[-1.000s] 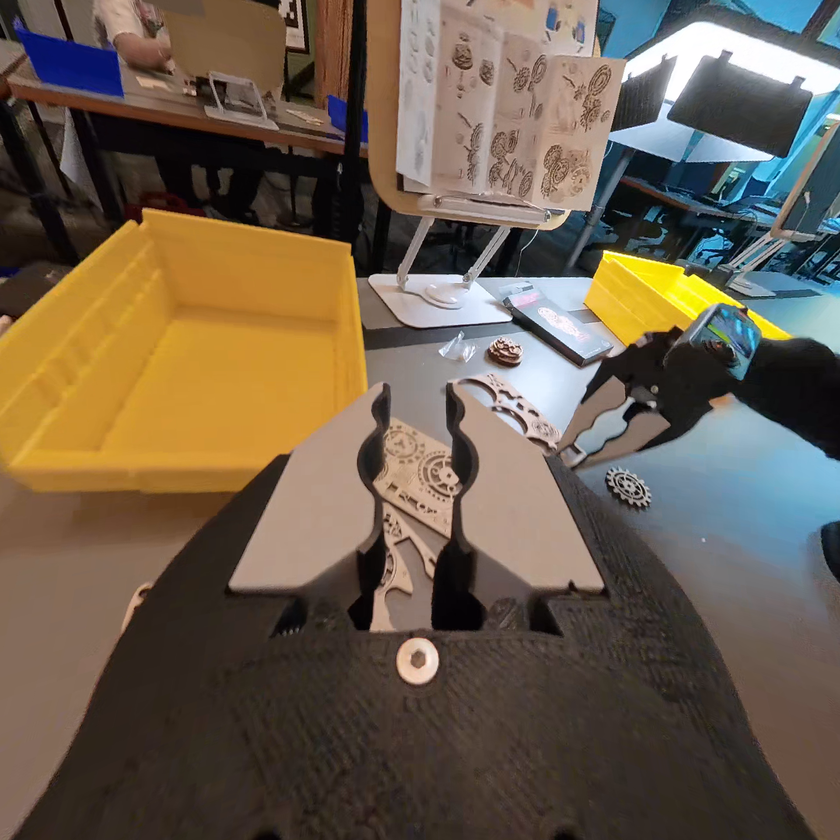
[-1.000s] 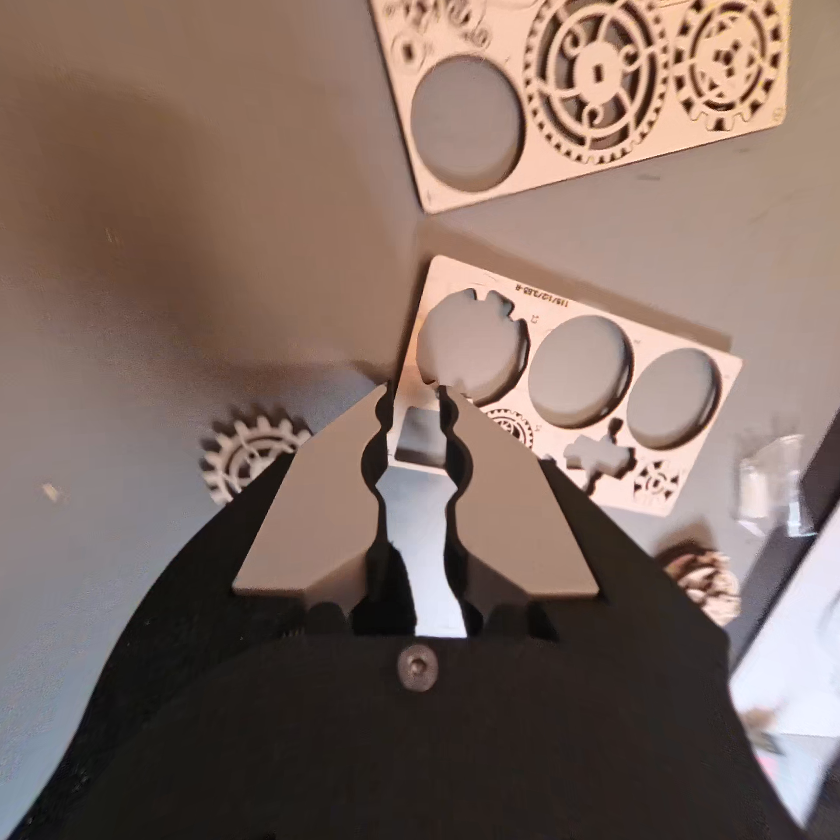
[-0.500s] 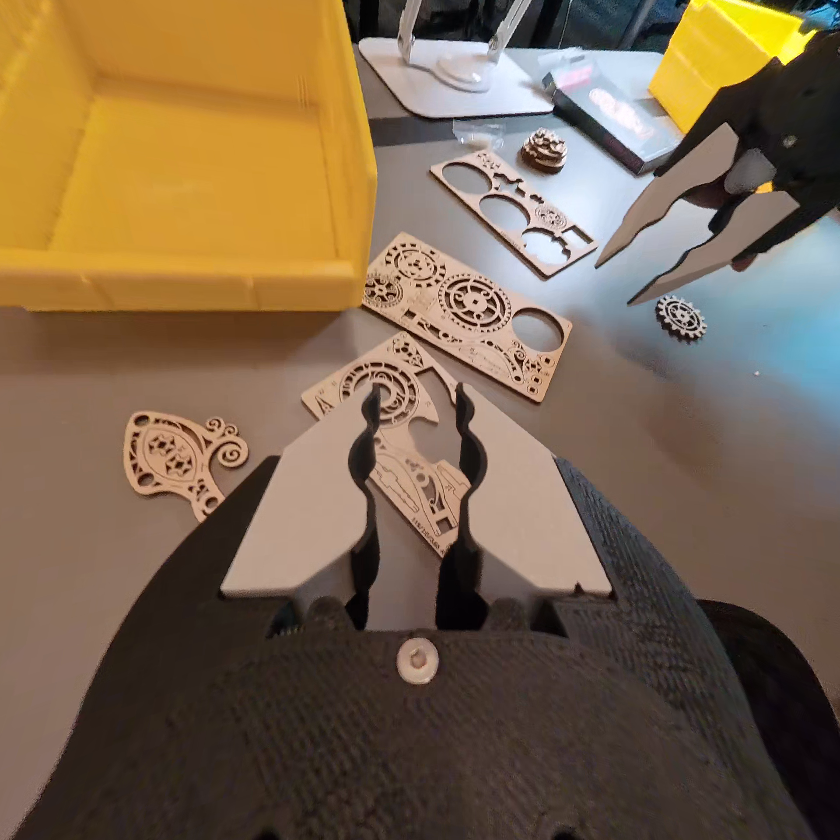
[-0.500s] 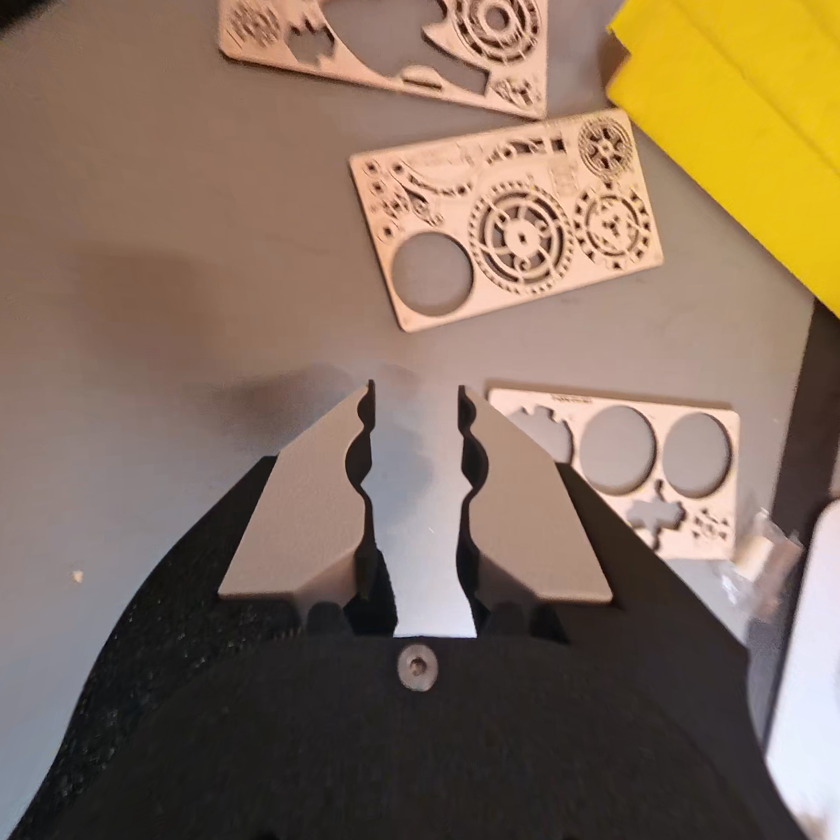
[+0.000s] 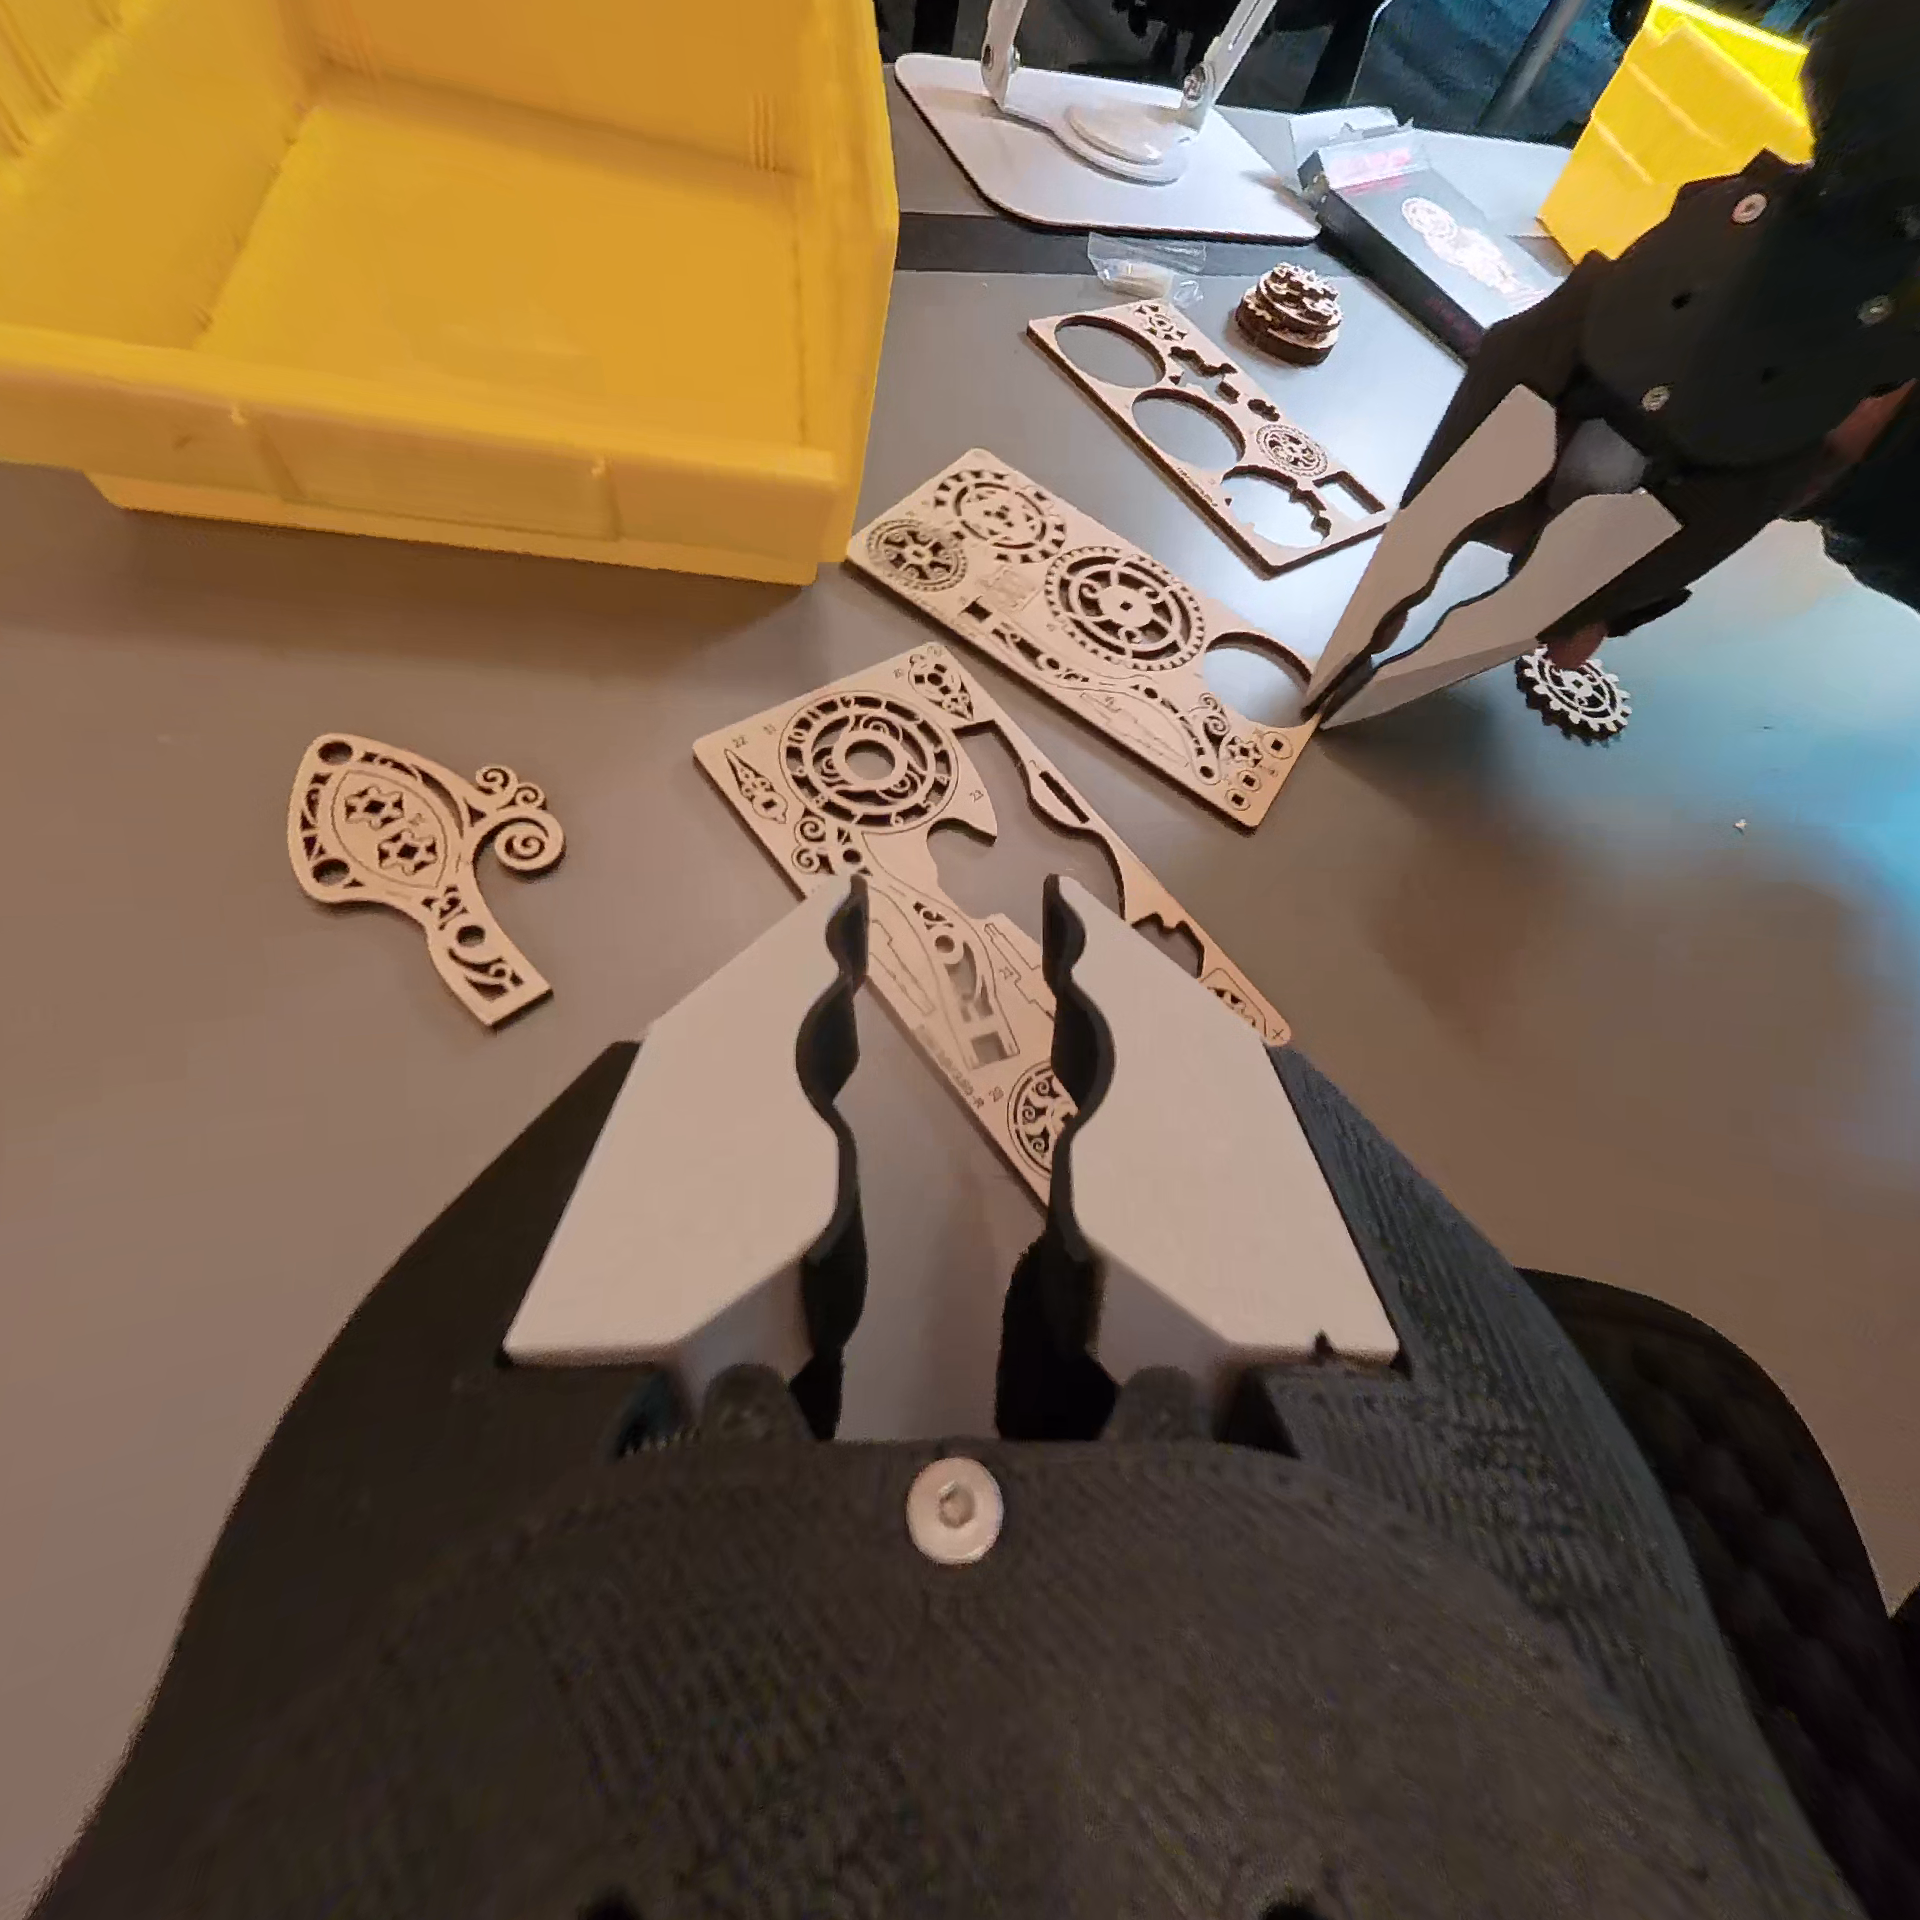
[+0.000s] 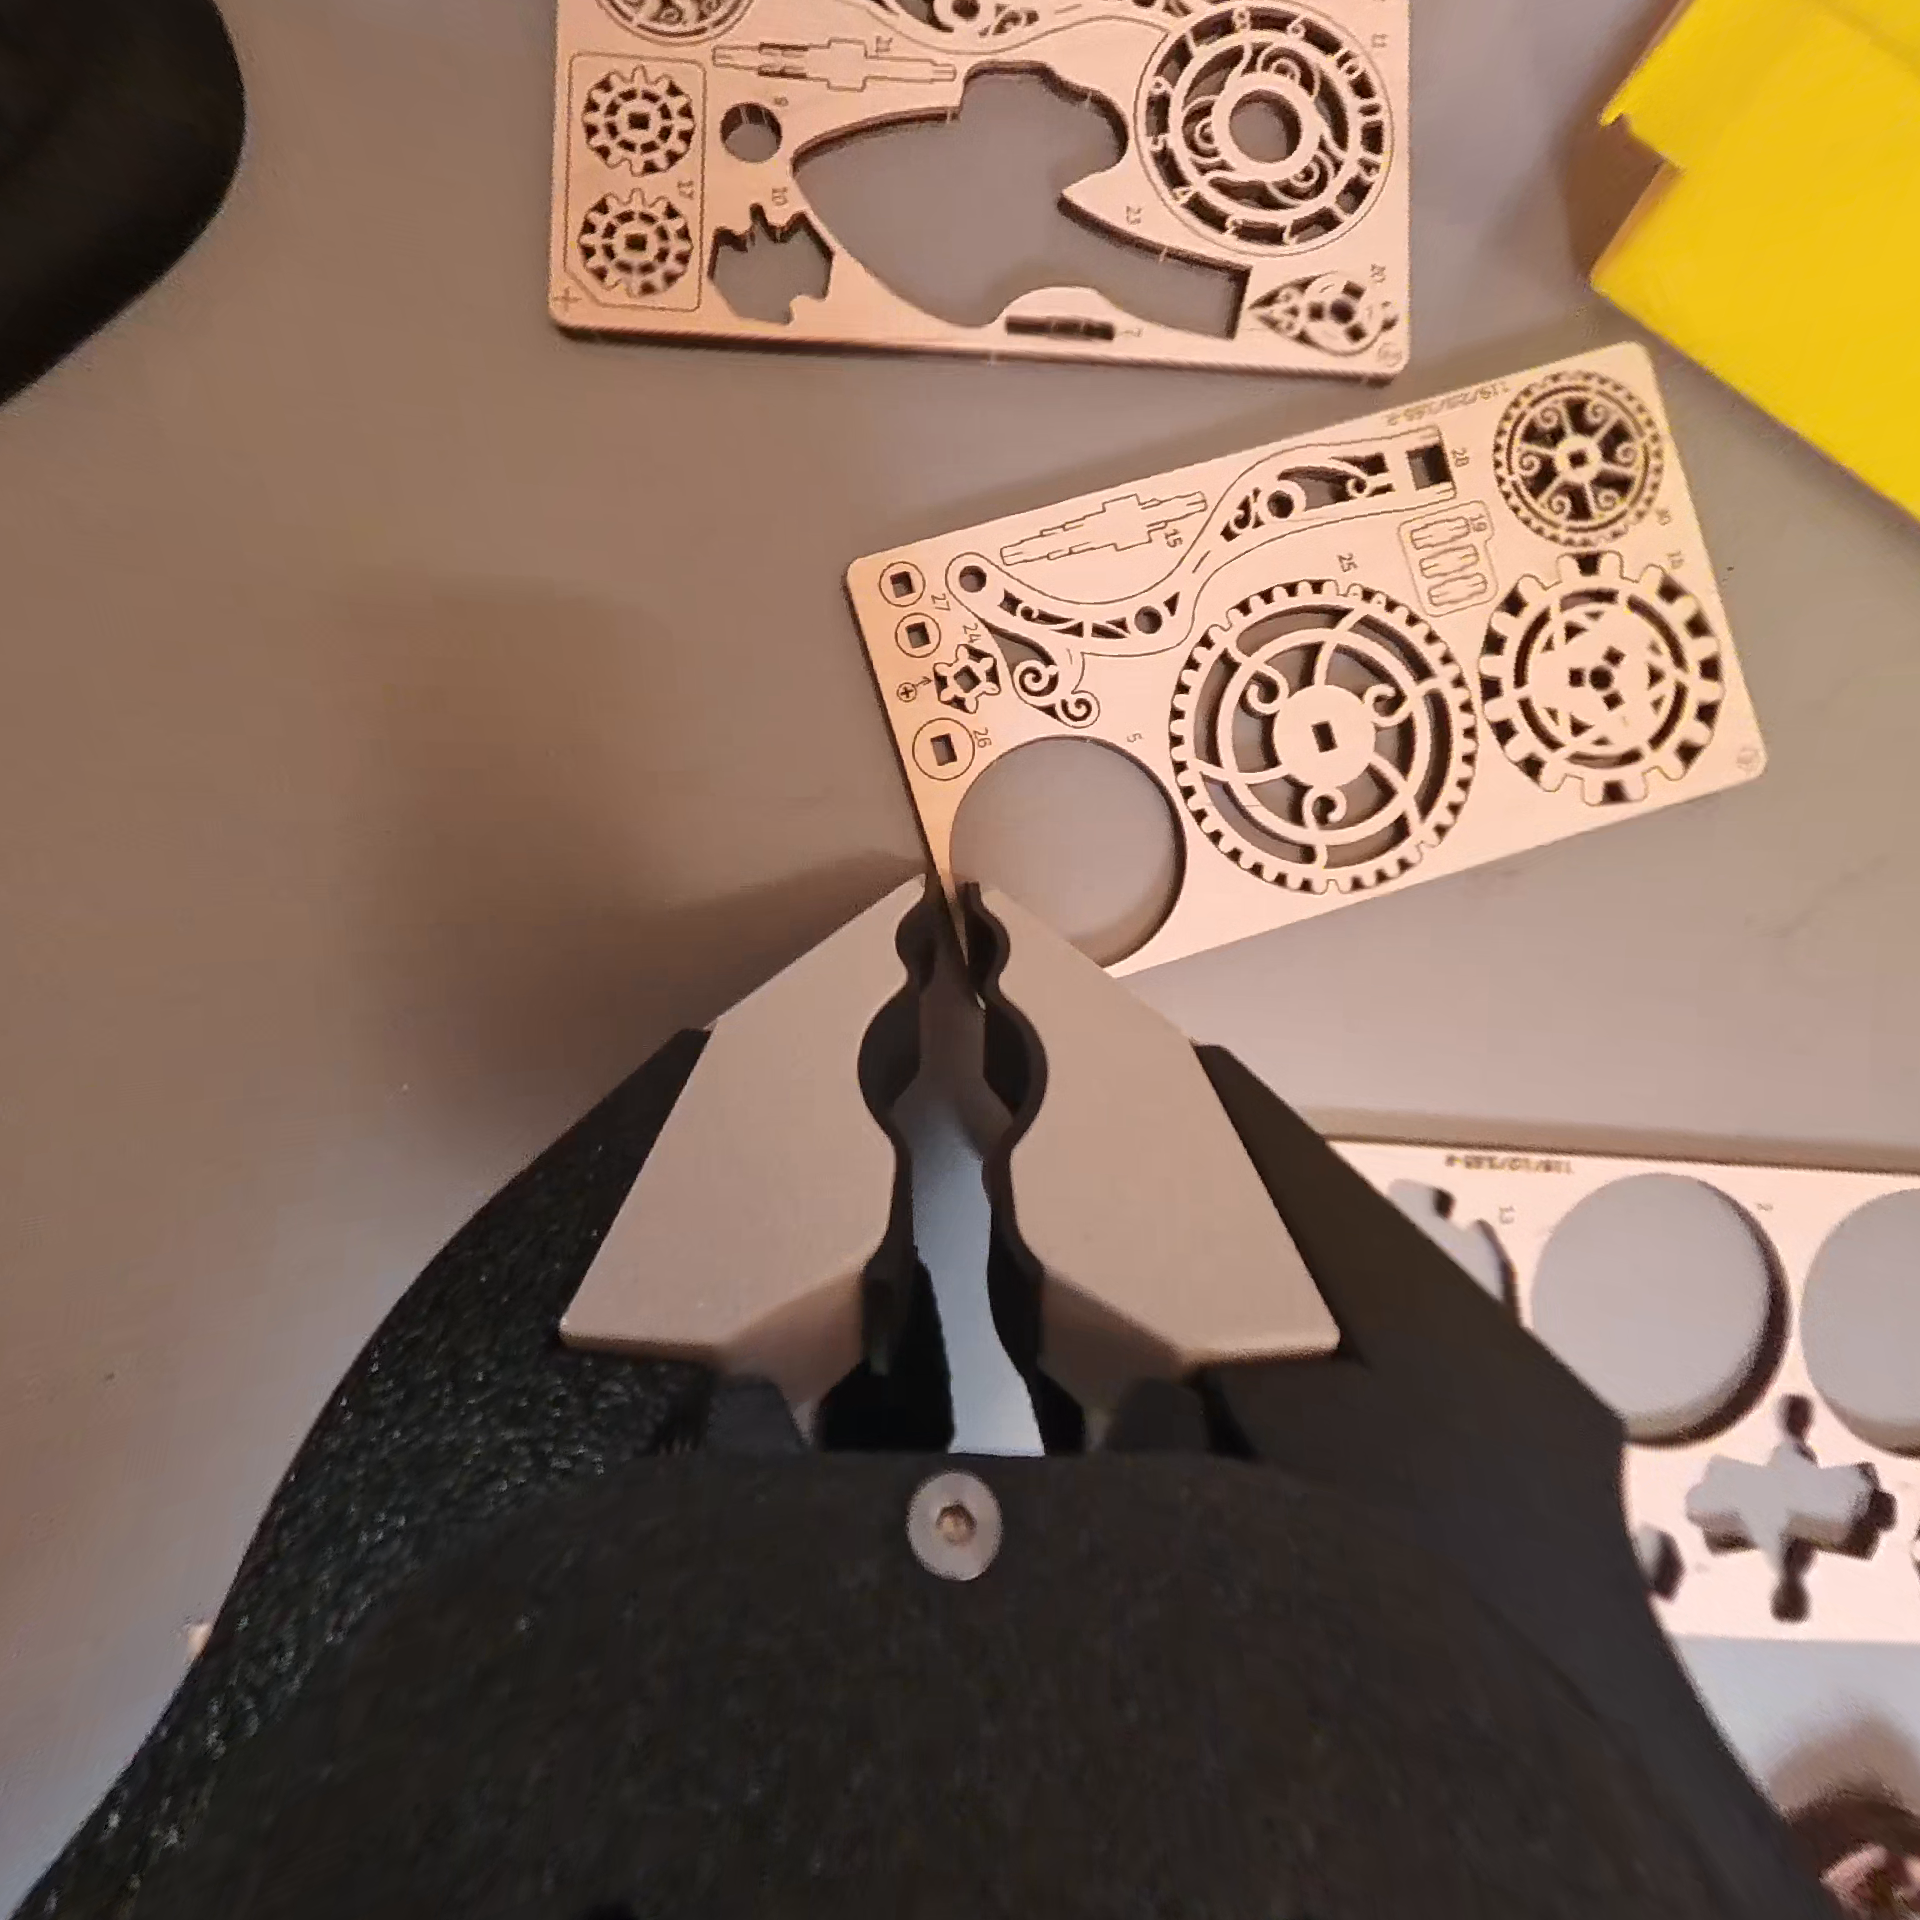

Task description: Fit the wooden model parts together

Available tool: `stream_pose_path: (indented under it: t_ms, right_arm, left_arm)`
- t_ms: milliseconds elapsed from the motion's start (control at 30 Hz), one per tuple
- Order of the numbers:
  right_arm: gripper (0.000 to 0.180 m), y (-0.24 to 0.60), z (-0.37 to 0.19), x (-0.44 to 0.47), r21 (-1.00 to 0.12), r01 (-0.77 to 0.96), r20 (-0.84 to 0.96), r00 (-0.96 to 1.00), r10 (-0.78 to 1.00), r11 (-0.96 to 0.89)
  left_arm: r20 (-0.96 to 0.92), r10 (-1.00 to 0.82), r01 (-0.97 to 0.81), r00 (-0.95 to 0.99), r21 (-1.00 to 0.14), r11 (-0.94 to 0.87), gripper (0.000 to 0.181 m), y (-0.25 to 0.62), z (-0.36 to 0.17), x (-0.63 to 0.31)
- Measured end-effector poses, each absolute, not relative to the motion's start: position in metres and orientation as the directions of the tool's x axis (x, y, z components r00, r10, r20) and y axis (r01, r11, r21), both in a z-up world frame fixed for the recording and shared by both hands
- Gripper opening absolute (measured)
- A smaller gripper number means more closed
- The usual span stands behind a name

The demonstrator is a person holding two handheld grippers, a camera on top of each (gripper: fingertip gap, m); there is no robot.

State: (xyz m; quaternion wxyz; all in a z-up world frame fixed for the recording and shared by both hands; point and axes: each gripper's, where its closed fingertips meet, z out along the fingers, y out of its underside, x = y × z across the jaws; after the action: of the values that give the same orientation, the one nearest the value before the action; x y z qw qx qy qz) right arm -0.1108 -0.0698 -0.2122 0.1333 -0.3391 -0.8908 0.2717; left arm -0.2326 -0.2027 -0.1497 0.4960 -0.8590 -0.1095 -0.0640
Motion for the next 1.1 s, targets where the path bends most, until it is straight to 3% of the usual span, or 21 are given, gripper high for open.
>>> stream_pose_path:
  t_ms: [400, 667, 1100]
  right_arm:
    - [0.000, -0.089, -0.202, -0.064, -0.598, 0.566, 0.096, -0.652, 0.752, 0.567]
    - [0.000, -0.104, -0.201, -0.031, -0.652, 0.596, 0.016, -0.607, 0.795, 0.468]
    - [0.002, -0.100, -0.203, 0.013, -0.695, 0.666, -0.001, -0.378, 0.926, 0.271]
  left_arm:
    - [0.250, 0.112, 0.272, 0.962, -0.827, -0.492, 0.032, -0.197, -0.165, -0.228]
    - [0.248, 0.096, 0.262, 0.964, -0.829, -0.494, 0.031, -0.191, -0.166, -0.224]
    - [0.132, -0.064, 0.085, 0.989, -0.870, -0.486, 0.033, -0.170, -0.140, -0.160]
